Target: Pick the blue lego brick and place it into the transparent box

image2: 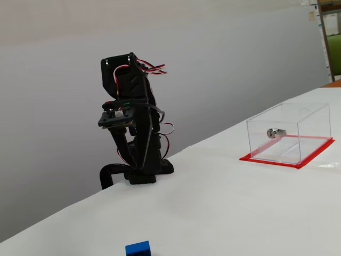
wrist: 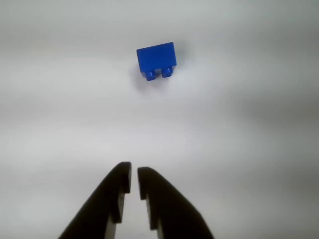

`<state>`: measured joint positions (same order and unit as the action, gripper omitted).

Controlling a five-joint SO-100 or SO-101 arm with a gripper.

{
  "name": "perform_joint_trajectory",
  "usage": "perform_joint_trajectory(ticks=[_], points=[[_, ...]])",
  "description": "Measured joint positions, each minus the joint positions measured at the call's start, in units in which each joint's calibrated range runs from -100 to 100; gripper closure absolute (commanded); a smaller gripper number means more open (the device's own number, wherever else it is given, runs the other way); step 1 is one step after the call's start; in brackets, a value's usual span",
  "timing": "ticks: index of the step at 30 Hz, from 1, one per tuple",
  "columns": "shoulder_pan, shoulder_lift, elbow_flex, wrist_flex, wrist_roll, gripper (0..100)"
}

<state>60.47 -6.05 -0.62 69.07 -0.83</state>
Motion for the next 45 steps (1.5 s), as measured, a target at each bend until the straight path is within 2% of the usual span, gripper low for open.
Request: perform_joint_trajectory(ticks=[5, 11, 16, 33, 45], points=[[-2.99, 3.81, -4.94, 0.0, 0.78, 77], [-7.8, 9.3, -13.68, 0.0, 5.23, 69], [-10.15, 11.92, -17.3, 0.0, 8.79, 59], [-9.62, 21.9, -18.89, -0.09, 11.43, 58], [0.11, 23.59, -18.8, -1.97, 7.77, 58]])
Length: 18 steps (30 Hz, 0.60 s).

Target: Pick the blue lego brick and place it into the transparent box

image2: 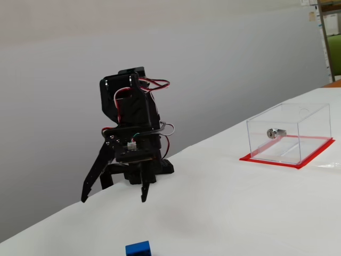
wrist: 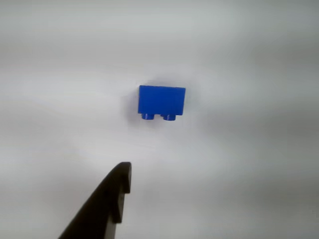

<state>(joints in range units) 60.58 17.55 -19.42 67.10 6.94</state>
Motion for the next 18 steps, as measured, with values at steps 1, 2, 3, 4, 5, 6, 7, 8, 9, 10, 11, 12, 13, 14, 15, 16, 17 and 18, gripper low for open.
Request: perform_joint_trajectory(ticks=[1, 2, 3, 4, 5, 6, 7, 8, 9, 10, 11, 12, 13, 14, 15, 16, 17, 18], points=[[0.21, 1.1, 0.0, -0.69, -0.34, 58], [0.21, 2.2, 0.0, -1.37, -0.73, 58], [0.11, 3.3, -0.18, -1.97, -0.98, 58], [-0.11, 4.4, -0.71, -2.31, -1.32, 58], [-0.64, 5.16, -1.32, -2.57, -1.61, 58], [-0.75, 5.84, -2.03, -2.57, -1.91, 58], [-0.85, 6.6, -3.0, -2.57, -2.15, 58], [-0.85, 7.19, -3.8, -2.57, -2.49, 58], [-0.85, 7.86, -4.68, -2.57, -2.74, 58], [-0.85, 8.46, -5.56, -2.57, -2.93, 58], [-0.75, 8.96, -6.27, -2.57, -3.13, 58], [-0.75, 9.47, -7.06, -2.57, -3.22, 58], [-0.64, 10.15, -7.68, -2.66, -3.32, 58], [-0.53, 10.82, -8.3, -3.26, -3.32, 58], [-0.53, 11.5, -8.56, -3.77, -3.32, 58], [-0.64, 12.01, -8.65, -4.37, -3.32, 58], [-0.75, 12.43, -8.65, -4.97, -3.32, 58], [-0.75, 12.77, -8.65, -5.57, -3.32, 58]])
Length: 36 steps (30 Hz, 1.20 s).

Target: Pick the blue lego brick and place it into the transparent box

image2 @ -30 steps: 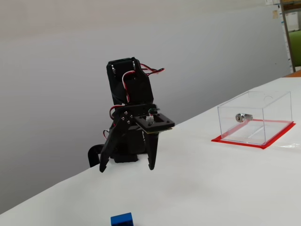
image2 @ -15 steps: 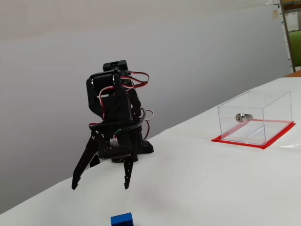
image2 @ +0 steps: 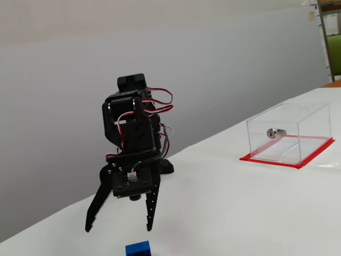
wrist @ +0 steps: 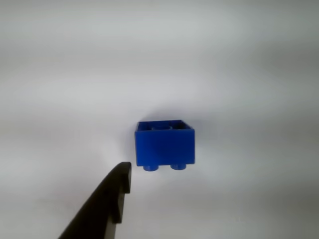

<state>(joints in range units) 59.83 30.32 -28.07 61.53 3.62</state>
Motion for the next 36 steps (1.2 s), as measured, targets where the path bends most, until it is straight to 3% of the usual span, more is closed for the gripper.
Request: perform_joint_trajectory(ticks=[36], points=[[-3.53, 8.12, -0.62, -3.0, 0.0, 58]])
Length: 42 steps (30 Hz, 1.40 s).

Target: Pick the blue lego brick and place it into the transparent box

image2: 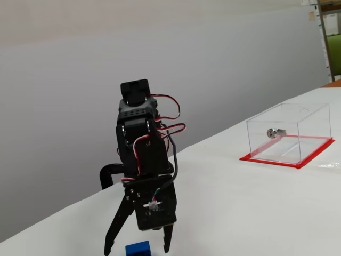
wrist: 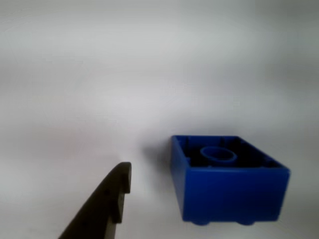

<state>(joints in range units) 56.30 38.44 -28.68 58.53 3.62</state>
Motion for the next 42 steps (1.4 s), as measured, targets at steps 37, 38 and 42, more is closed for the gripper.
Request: perform_joint_trajectory(ticks=[37, 38, 42], points=[[-1.5, 0.25, -1.06, -0.34, 0.1, 68], [-1.5, 0.25, -1.06, -0.34, 0.1, 68], [-1.5, 0.25, -1.06, -0.34, 0.1, 68]])
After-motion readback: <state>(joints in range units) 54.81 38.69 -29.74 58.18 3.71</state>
